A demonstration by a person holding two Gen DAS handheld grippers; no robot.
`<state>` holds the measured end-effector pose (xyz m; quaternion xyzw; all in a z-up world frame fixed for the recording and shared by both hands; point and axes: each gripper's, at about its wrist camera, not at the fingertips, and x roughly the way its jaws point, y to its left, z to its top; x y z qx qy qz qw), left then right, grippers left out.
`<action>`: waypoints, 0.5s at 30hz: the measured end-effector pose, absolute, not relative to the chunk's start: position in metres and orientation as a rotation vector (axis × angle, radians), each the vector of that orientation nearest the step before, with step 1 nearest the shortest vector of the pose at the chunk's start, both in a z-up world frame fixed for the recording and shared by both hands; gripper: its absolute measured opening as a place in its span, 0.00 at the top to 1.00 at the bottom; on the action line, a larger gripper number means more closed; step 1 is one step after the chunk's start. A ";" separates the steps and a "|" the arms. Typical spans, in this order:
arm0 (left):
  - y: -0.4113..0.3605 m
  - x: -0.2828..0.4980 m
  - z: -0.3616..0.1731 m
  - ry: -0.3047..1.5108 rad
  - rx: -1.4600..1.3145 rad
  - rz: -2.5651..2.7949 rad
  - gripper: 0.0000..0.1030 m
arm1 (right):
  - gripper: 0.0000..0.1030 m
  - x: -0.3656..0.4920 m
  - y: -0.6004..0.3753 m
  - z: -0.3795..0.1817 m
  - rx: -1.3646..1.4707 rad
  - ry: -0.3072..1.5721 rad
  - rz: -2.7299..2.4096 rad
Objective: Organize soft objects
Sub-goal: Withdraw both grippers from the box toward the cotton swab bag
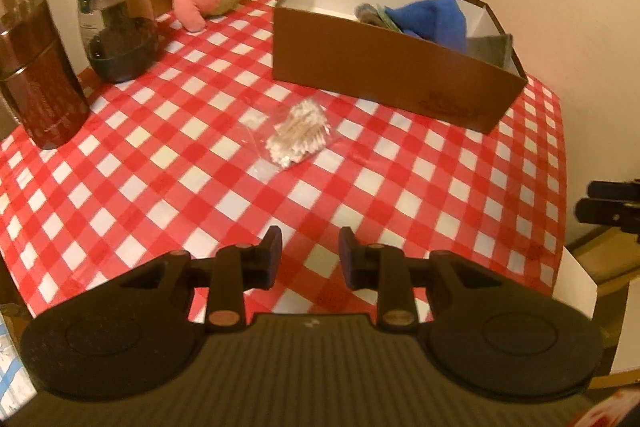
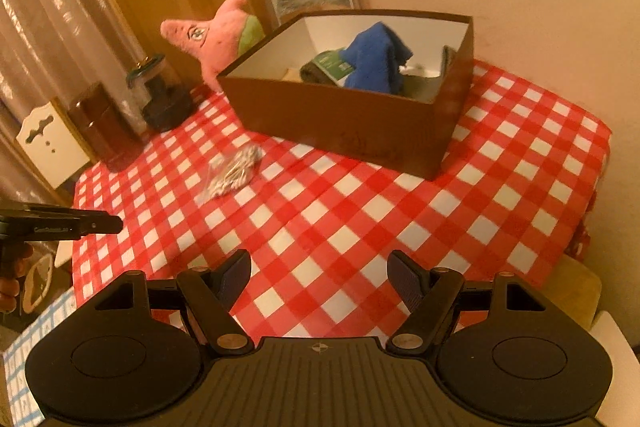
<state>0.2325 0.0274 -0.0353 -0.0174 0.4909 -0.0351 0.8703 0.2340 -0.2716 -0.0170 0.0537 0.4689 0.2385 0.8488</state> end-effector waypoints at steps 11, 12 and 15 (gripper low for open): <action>0.010 0.238 -0.045 1.046 -0.020 -0.103 0.74 | 0.27 0.238 -0.250 -0.027 0.076 0.999 0.544; 0.009 0.239 -0.045 1.048 -0.020 -0.103 0.74 | 0.27 0.238 -0.249 -0.027 0.074 0.999 0.545; 0.009 0.242 -0.048 1.049 -0.021 -0.103 0.74 | 0.27 0.241 -0.247 -0.030 0.075 0.998 0.548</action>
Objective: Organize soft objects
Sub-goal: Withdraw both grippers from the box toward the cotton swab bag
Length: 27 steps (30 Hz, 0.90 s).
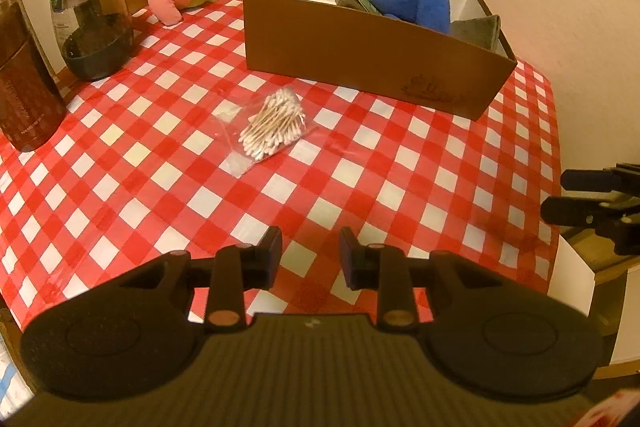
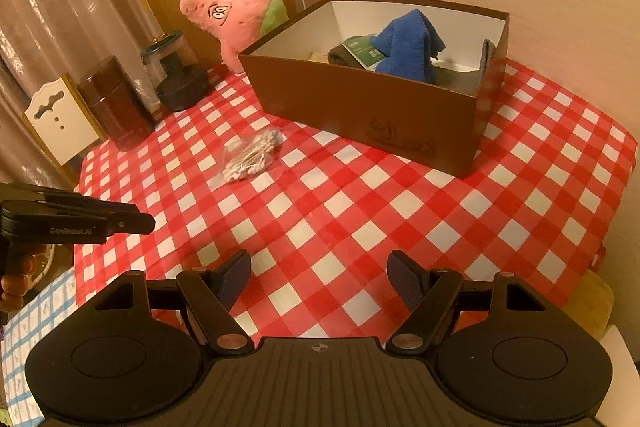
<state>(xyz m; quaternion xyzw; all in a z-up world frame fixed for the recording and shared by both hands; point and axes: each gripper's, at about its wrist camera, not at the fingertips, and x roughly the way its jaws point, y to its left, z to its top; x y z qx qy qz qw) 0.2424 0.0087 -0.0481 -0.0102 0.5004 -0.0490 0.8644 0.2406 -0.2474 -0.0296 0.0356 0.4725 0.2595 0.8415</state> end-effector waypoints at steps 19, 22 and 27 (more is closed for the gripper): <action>0.002 0.292 -0.071 1.036 0.033 -0.129 0.70 | 0.27 0.275 -0.234 -0.051 0.061 0.952 0.539; 0.002 0.304 -0.078 1.038 0.048 -0.124 0.70 | 0.27 0.284 -0.231 -0.056 0.056 0.947 0.542; 0.006 0.321 -0.088 1.037 0.067 -0.123 0.70 | 0.27 0.300 -0.224 -0.065 0.051 0.947 0.536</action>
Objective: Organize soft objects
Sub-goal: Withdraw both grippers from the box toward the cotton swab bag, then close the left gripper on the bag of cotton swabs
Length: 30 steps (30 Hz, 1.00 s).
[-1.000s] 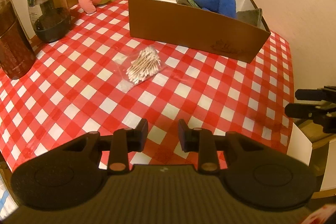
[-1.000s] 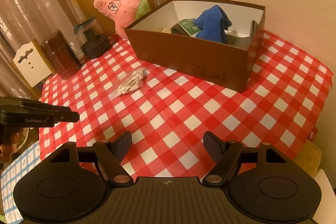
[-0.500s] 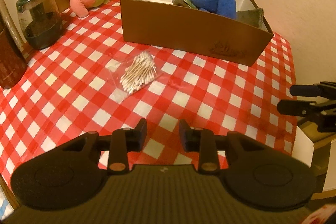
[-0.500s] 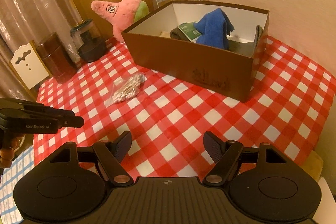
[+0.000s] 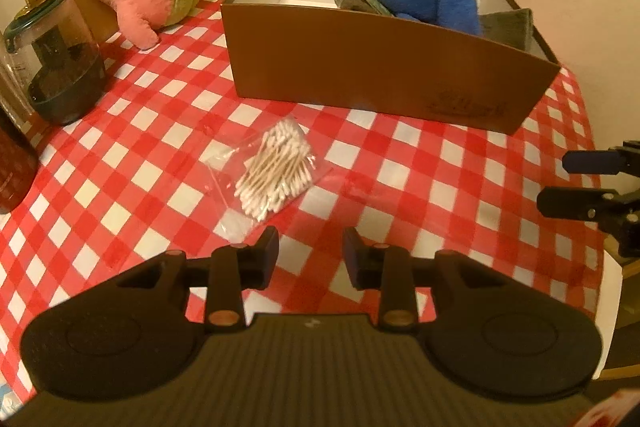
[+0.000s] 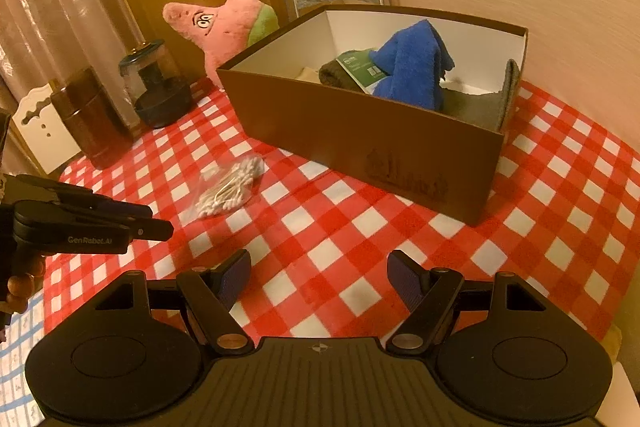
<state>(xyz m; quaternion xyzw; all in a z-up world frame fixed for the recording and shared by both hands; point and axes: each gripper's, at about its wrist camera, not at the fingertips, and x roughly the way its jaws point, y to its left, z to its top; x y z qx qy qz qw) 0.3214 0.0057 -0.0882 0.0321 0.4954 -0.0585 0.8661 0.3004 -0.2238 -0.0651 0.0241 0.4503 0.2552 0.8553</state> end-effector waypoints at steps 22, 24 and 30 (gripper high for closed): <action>0.010 0.372 -0.131 1.055 0.150 -0.175 0.59 | 0.27 0.345 -0.204 -0.103 0.038 0.987 0.521; 0.009 0.376 -0.134 1.054 0.151 -0.183 0.59 | 0.27 0.349 -0.203 -0.105 0.040 0.987 0.519; 0.011 0.386 -0.145 1.067 0.137 -0.199 0.57 | 0.27 0.358 -0.199 -0.111 0.041 0.992 0.509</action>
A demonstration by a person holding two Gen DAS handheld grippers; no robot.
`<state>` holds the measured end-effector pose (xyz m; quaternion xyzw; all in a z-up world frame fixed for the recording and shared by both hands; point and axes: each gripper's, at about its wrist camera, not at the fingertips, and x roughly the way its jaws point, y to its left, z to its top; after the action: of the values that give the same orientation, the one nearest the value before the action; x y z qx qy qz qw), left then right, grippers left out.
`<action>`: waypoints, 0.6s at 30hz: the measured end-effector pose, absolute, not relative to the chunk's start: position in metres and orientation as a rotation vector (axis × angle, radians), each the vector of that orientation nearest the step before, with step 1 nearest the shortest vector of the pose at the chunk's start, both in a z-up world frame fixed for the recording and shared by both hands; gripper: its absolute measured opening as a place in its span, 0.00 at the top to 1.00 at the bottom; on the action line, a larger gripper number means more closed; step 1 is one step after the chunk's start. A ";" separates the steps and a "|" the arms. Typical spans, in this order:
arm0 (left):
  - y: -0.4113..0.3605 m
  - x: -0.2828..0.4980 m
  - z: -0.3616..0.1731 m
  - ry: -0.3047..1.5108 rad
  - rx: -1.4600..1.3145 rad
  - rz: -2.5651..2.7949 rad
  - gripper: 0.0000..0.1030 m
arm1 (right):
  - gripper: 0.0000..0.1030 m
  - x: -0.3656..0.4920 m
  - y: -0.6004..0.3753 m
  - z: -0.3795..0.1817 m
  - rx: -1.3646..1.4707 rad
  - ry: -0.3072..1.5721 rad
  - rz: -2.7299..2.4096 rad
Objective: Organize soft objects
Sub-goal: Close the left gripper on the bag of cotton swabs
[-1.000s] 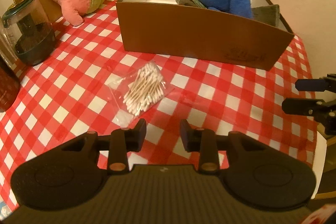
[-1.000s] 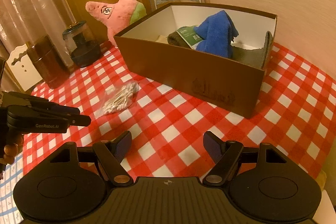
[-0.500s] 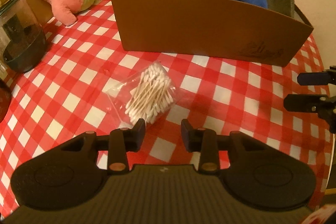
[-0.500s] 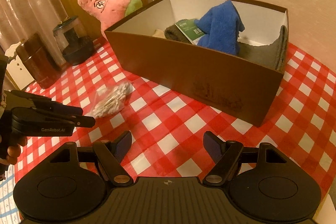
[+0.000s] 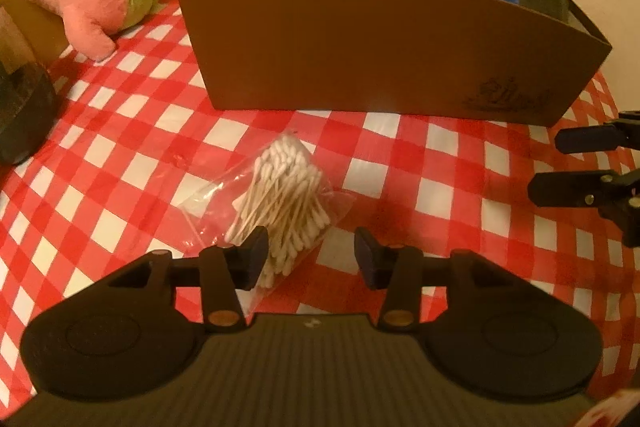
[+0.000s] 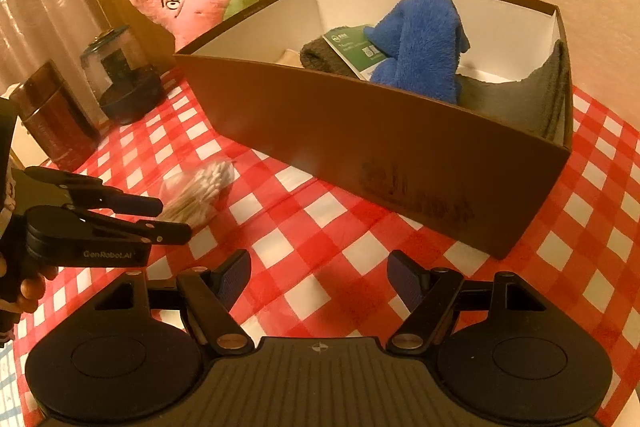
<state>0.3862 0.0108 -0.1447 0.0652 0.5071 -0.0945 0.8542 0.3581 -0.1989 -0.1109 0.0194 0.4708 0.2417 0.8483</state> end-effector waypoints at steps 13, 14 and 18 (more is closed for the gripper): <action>0.016 0.404 -0.154 1.069 0.112 -0.171 0.55 | 0.27 0.369 -0.194 -0.121 0.035 1.007 0.502; 0.016 0.405 -0.154 1.070 0.112 -0.170 0.55 | 0.27 0.370 -0.193 -0.122 0.033 1.008 0.500; 0.016 0.406 -0.155 1.065 0.127 -0.157 0.62 | 0.27 0.371 -0.192 -0.124 0.032 1.009 0.496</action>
<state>0.4055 0.0159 -0.1553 0.0603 0.5069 -0.0749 0.8566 0.3714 -0.1920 -0.1242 0.0152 0.4784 0.2351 0.8459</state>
